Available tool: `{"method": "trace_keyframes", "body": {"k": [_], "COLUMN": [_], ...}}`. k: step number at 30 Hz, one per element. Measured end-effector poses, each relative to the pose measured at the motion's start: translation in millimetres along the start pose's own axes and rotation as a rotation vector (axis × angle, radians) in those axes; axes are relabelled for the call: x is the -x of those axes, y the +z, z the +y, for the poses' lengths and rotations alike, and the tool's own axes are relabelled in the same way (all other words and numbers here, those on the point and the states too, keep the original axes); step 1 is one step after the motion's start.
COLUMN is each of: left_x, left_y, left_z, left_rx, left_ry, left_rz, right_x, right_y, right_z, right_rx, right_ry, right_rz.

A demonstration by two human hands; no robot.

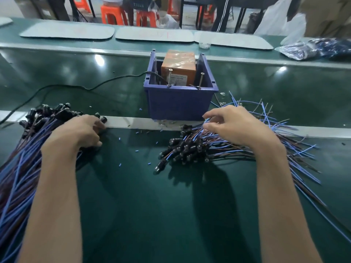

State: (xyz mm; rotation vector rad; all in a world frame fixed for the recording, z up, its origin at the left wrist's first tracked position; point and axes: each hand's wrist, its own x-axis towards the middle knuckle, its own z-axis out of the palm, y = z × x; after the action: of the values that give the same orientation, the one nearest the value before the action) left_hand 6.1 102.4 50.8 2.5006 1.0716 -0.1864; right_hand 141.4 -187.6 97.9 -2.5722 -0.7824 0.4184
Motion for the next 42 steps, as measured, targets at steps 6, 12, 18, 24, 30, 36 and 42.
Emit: {"method": "trace_keyframes", "body": {"k": [6, 12, 18, 24, 30, 36, 42], "left_x": [3.9, 18.9, 67.6, 107.8, 113.0, 99.5, 87.3], "left_y": [-5.7, -23.7, -36.5, -26.9, -18.0, -11.7, -15.5], "left_z": [-0.4, 24.2, 84.0, 128.9, 143.0, 144.5, 136.9], "left_rx": [0.089, 0.195, 0.454, 0.67, 1.248, 1.606, 2.005], "left_ry": [-0.012, 0.051, 0.546, 1.064, 0.728, 0.193, -0.007], "left_rz": [0.045, 0.375, 0.61, 0.271, 0.132, -0.364, -0.25], "right_x": [0.9, 0.5, -0.2, -2.3, -3.7, 4.3, 10.0], "right_y": [-1.0, 4.2, 20.3, 30.5, 18.4, 7.2, 2.4], "right_z": [-0.1, -15.2, -42.1, -51.5, -44.8, -45.5, -48.1], "right_rx": [-0.042, -0.243, -0.493, -0.746, -0.908, -1.05, -1.076], "right_ry": [-0.043, -0.213, -0.368, -0.469, -0.391, -0.464, -0.504], "right_rz": [0.015, 0.155, 0.075, 0.081, 0.342, 0.473, 0.397]}}
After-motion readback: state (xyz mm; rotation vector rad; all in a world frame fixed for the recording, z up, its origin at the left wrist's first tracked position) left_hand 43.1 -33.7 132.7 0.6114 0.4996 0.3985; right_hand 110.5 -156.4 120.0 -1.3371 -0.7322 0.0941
